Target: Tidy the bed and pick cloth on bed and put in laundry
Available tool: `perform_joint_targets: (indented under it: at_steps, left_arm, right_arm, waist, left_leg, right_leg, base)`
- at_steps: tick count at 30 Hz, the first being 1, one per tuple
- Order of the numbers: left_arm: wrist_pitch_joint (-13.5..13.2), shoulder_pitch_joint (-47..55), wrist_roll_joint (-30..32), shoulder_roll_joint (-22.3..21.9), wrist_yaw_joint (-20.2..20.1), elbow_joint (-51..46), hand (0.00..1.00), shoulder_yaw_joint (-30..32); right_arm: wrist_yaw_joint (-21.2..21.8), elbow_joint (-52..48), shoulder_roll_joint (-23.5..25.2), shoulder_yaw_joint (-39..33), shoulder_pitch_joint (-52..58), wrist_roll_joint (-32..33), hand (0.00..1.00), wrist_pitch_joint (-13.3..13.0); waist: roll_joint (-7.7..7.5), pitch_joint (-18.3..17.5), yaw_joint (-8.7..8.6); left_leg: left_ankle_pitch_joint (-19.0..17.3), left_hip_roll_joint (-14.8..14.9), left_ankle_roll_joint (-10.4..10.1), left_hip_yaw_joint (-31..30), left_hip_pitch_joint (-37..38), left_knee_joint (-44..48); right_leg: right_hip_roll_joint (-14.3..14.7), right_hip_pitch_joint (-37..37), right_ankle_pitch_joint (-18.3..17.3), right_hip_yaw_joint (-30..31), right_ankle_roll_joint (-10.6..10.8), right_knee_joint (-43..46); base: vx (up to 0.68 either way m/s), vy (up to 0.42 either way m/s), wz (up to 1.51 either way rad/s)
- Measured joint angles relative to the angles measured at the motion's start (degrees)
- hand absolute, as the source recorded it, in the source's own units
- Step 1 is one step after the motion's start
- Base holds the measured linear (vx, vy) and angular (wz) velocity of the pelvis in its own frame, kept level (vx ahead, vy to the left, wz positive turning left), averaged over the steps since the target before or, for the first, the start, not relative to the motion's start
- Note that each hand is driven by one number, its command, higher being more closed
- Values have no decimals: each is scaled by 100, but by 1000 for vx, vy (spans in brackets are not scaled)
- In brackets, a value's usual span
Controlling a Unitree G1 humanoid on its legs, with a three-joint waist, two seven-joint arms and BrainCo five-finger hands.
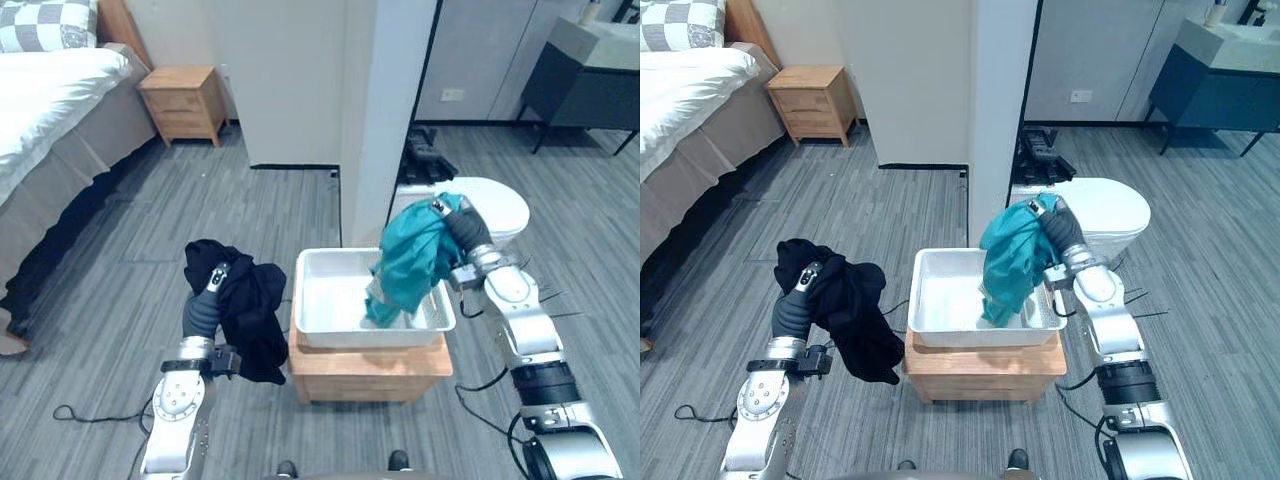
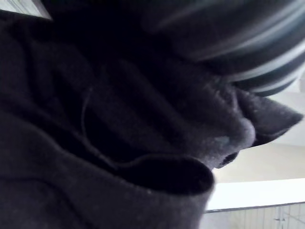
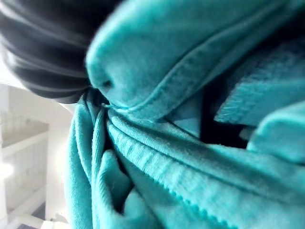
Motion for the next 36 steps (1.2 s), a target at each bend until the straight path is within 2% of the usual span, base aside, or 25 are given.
perform_joint_targets:
  at_steps: [1, 5, 7, 10, 12, 18, 21, 22, 24, 25, 27, 28, 31, 36]
  left_arm:
    - [-20, -121, -15, 37, 7, -36, 100, -3]
    - [-294, -1396, -391, 218, 30, -67, 100, -193]
    - [-346, -1905, -448, 346, 9, -67, 100, -411]
    - [-507, -2510, -534, 644, 11, -65, 100, -609]
    - [-514, -2913, -567, 855, 16, -39, 100, -691]
    - [-545, -4264, -916, 1221, 147, 373, 100, -852]
    - [-492, -4329, -870, 1357, 235, 395, 100, -883]
    - [-419, -4329, -815, 1442, 299, 396, 100, -883]
    - [-264, -4334, -641, 1474, 358, 422, 100, -895]
    - [-140, -4375, -542, 1476, 401, 658, 100, -937]
    - [9, -4466, -457, 1503, 433, 978, 100, -939]
    - [119, -4593, -441, 1549, 468, 1285, 100, -962]
    - [207, -5018, -268, 1652, 561, 2087, 100, -1237]
    - [243, -5749, 108, 1628, 906, 3212, 100, -1554]
  right_arm:
    - [-36, 267, 0, 62, -239, -46, 0, -8]
    - [-375, 2027, -27, 157, -2007, -223, 0, -124]
    - [-502, 2851, -78, 182, -2562, -253, 0, -171]
    - [-593, 3795, -246, 443, -3104, -284, 0, -348]
    - [-628, 4080, -391, 582, -3320, -388, 0, -430]
    - [-714, 4176, -916, 636, -4028, -918, 0, -704]
    - [-552, 3877, -997, 665, -3908, -1106, 0, -607]
    - [-473, 3536, -1035, 751, -3683, -1163, 0, -561]
    - [-396, 2958, -1083, 789, -3199, -1273, 0, -434]
    - [-261, 2299, -1086, 779, -2501, -1298, 0, -255]
    - [-116, 1662, -1061, 779, -1759, -1329, 0, -78]
    - [30, 1105, -1039, 774, -1134, -1387, 0, 129]
    - [167, 501, -907, 770, -302, -1506, 0, 434]
    - [167, 313, -611, 760, 274, -1488, 0, 478]
  waist:
    - [52, 161, -5]
    - [325, 1123, 64]
    - [370, 1420, 156]
    - [368, 1552, 201]
    - [368, 1559, 195]
    - [346, 1556, 145]
    - [215, 1523, 66]
    - [138, 1489, -16]
    - [22, 1427, -77]
    - [-99, 1364, -193]
    - [-272, 1264, -317]
    - [-421, 1173, -410]
    - [-618, 1053, -624]
    - [-642, 1038, -859]
  left_leg:
    - [50, 1, 6, 0, -101, 32]
    - [348, 23, 17, -84, -815, 143]
    - [395, 65, -8, -105, -885, 148]
    - [477, 100, 8, -138, -998, 146]
    - [477, 91, 9, -136, -993, 147]
    - [472, 82, 11, -8, -812, 150]
    - [407, 118, 10, 219, -578, 144]
    - [399, 133, 4, 316, -514, 129]
    - [400, 149, 2, 501, -353, 28]
    - [363, 180, -38, 565, -183, 22]
    - [303, 222, -85, 695, -32, 22]
    - [246, 252, -135, 831, 34, 21]
    - [206, 293, -168, 1031, 53, 16]
    - [141, 284, -169, 1382, 130, 8]
  right_leg:
    - [-2, -111, 33, 1, -3, 6]
    - [32, -766, 334, -14, -98, -21]
    - [84, -797, 433, -16, -133, -100]
    - [124, -887, 459, -48, -165, -108]
    - [117, -887, 464, -40, -169, -109]
    - [118, -784, 514, 88, -196, -123]
    - [183, -660, 508, 317, -193, -182]
    - [209, -657, 506, 415, -191, -191]
    - [251, -636, 494, 573, -174, -198]
    - [283, -477, 477, 633, -151, -250]
    - [328, -389, 420, 732, -80, -277]
    - [344, -394, 408, 862, -88, -280]
    - [390, -501, 401, 1062, -88, -262]
    - [424, -602, 453, 1407, -13, -258]
  base:
    - [-108, -21, -2]
    - [-140, -10, 7]
    - [-64, -18, 2]
    - [14, -7, 2]
    - [39, 24, -1]
    - [24, 33, -11]
    - [0, 5, -35]
    - [-6, -12, -46]
    - [7, -14, -44]
    - [22, -14, -36]
    - [26, -12, -38]
    - [21, -7, -43]
    - [12, -16, -36]
    - [18, 4, -37]
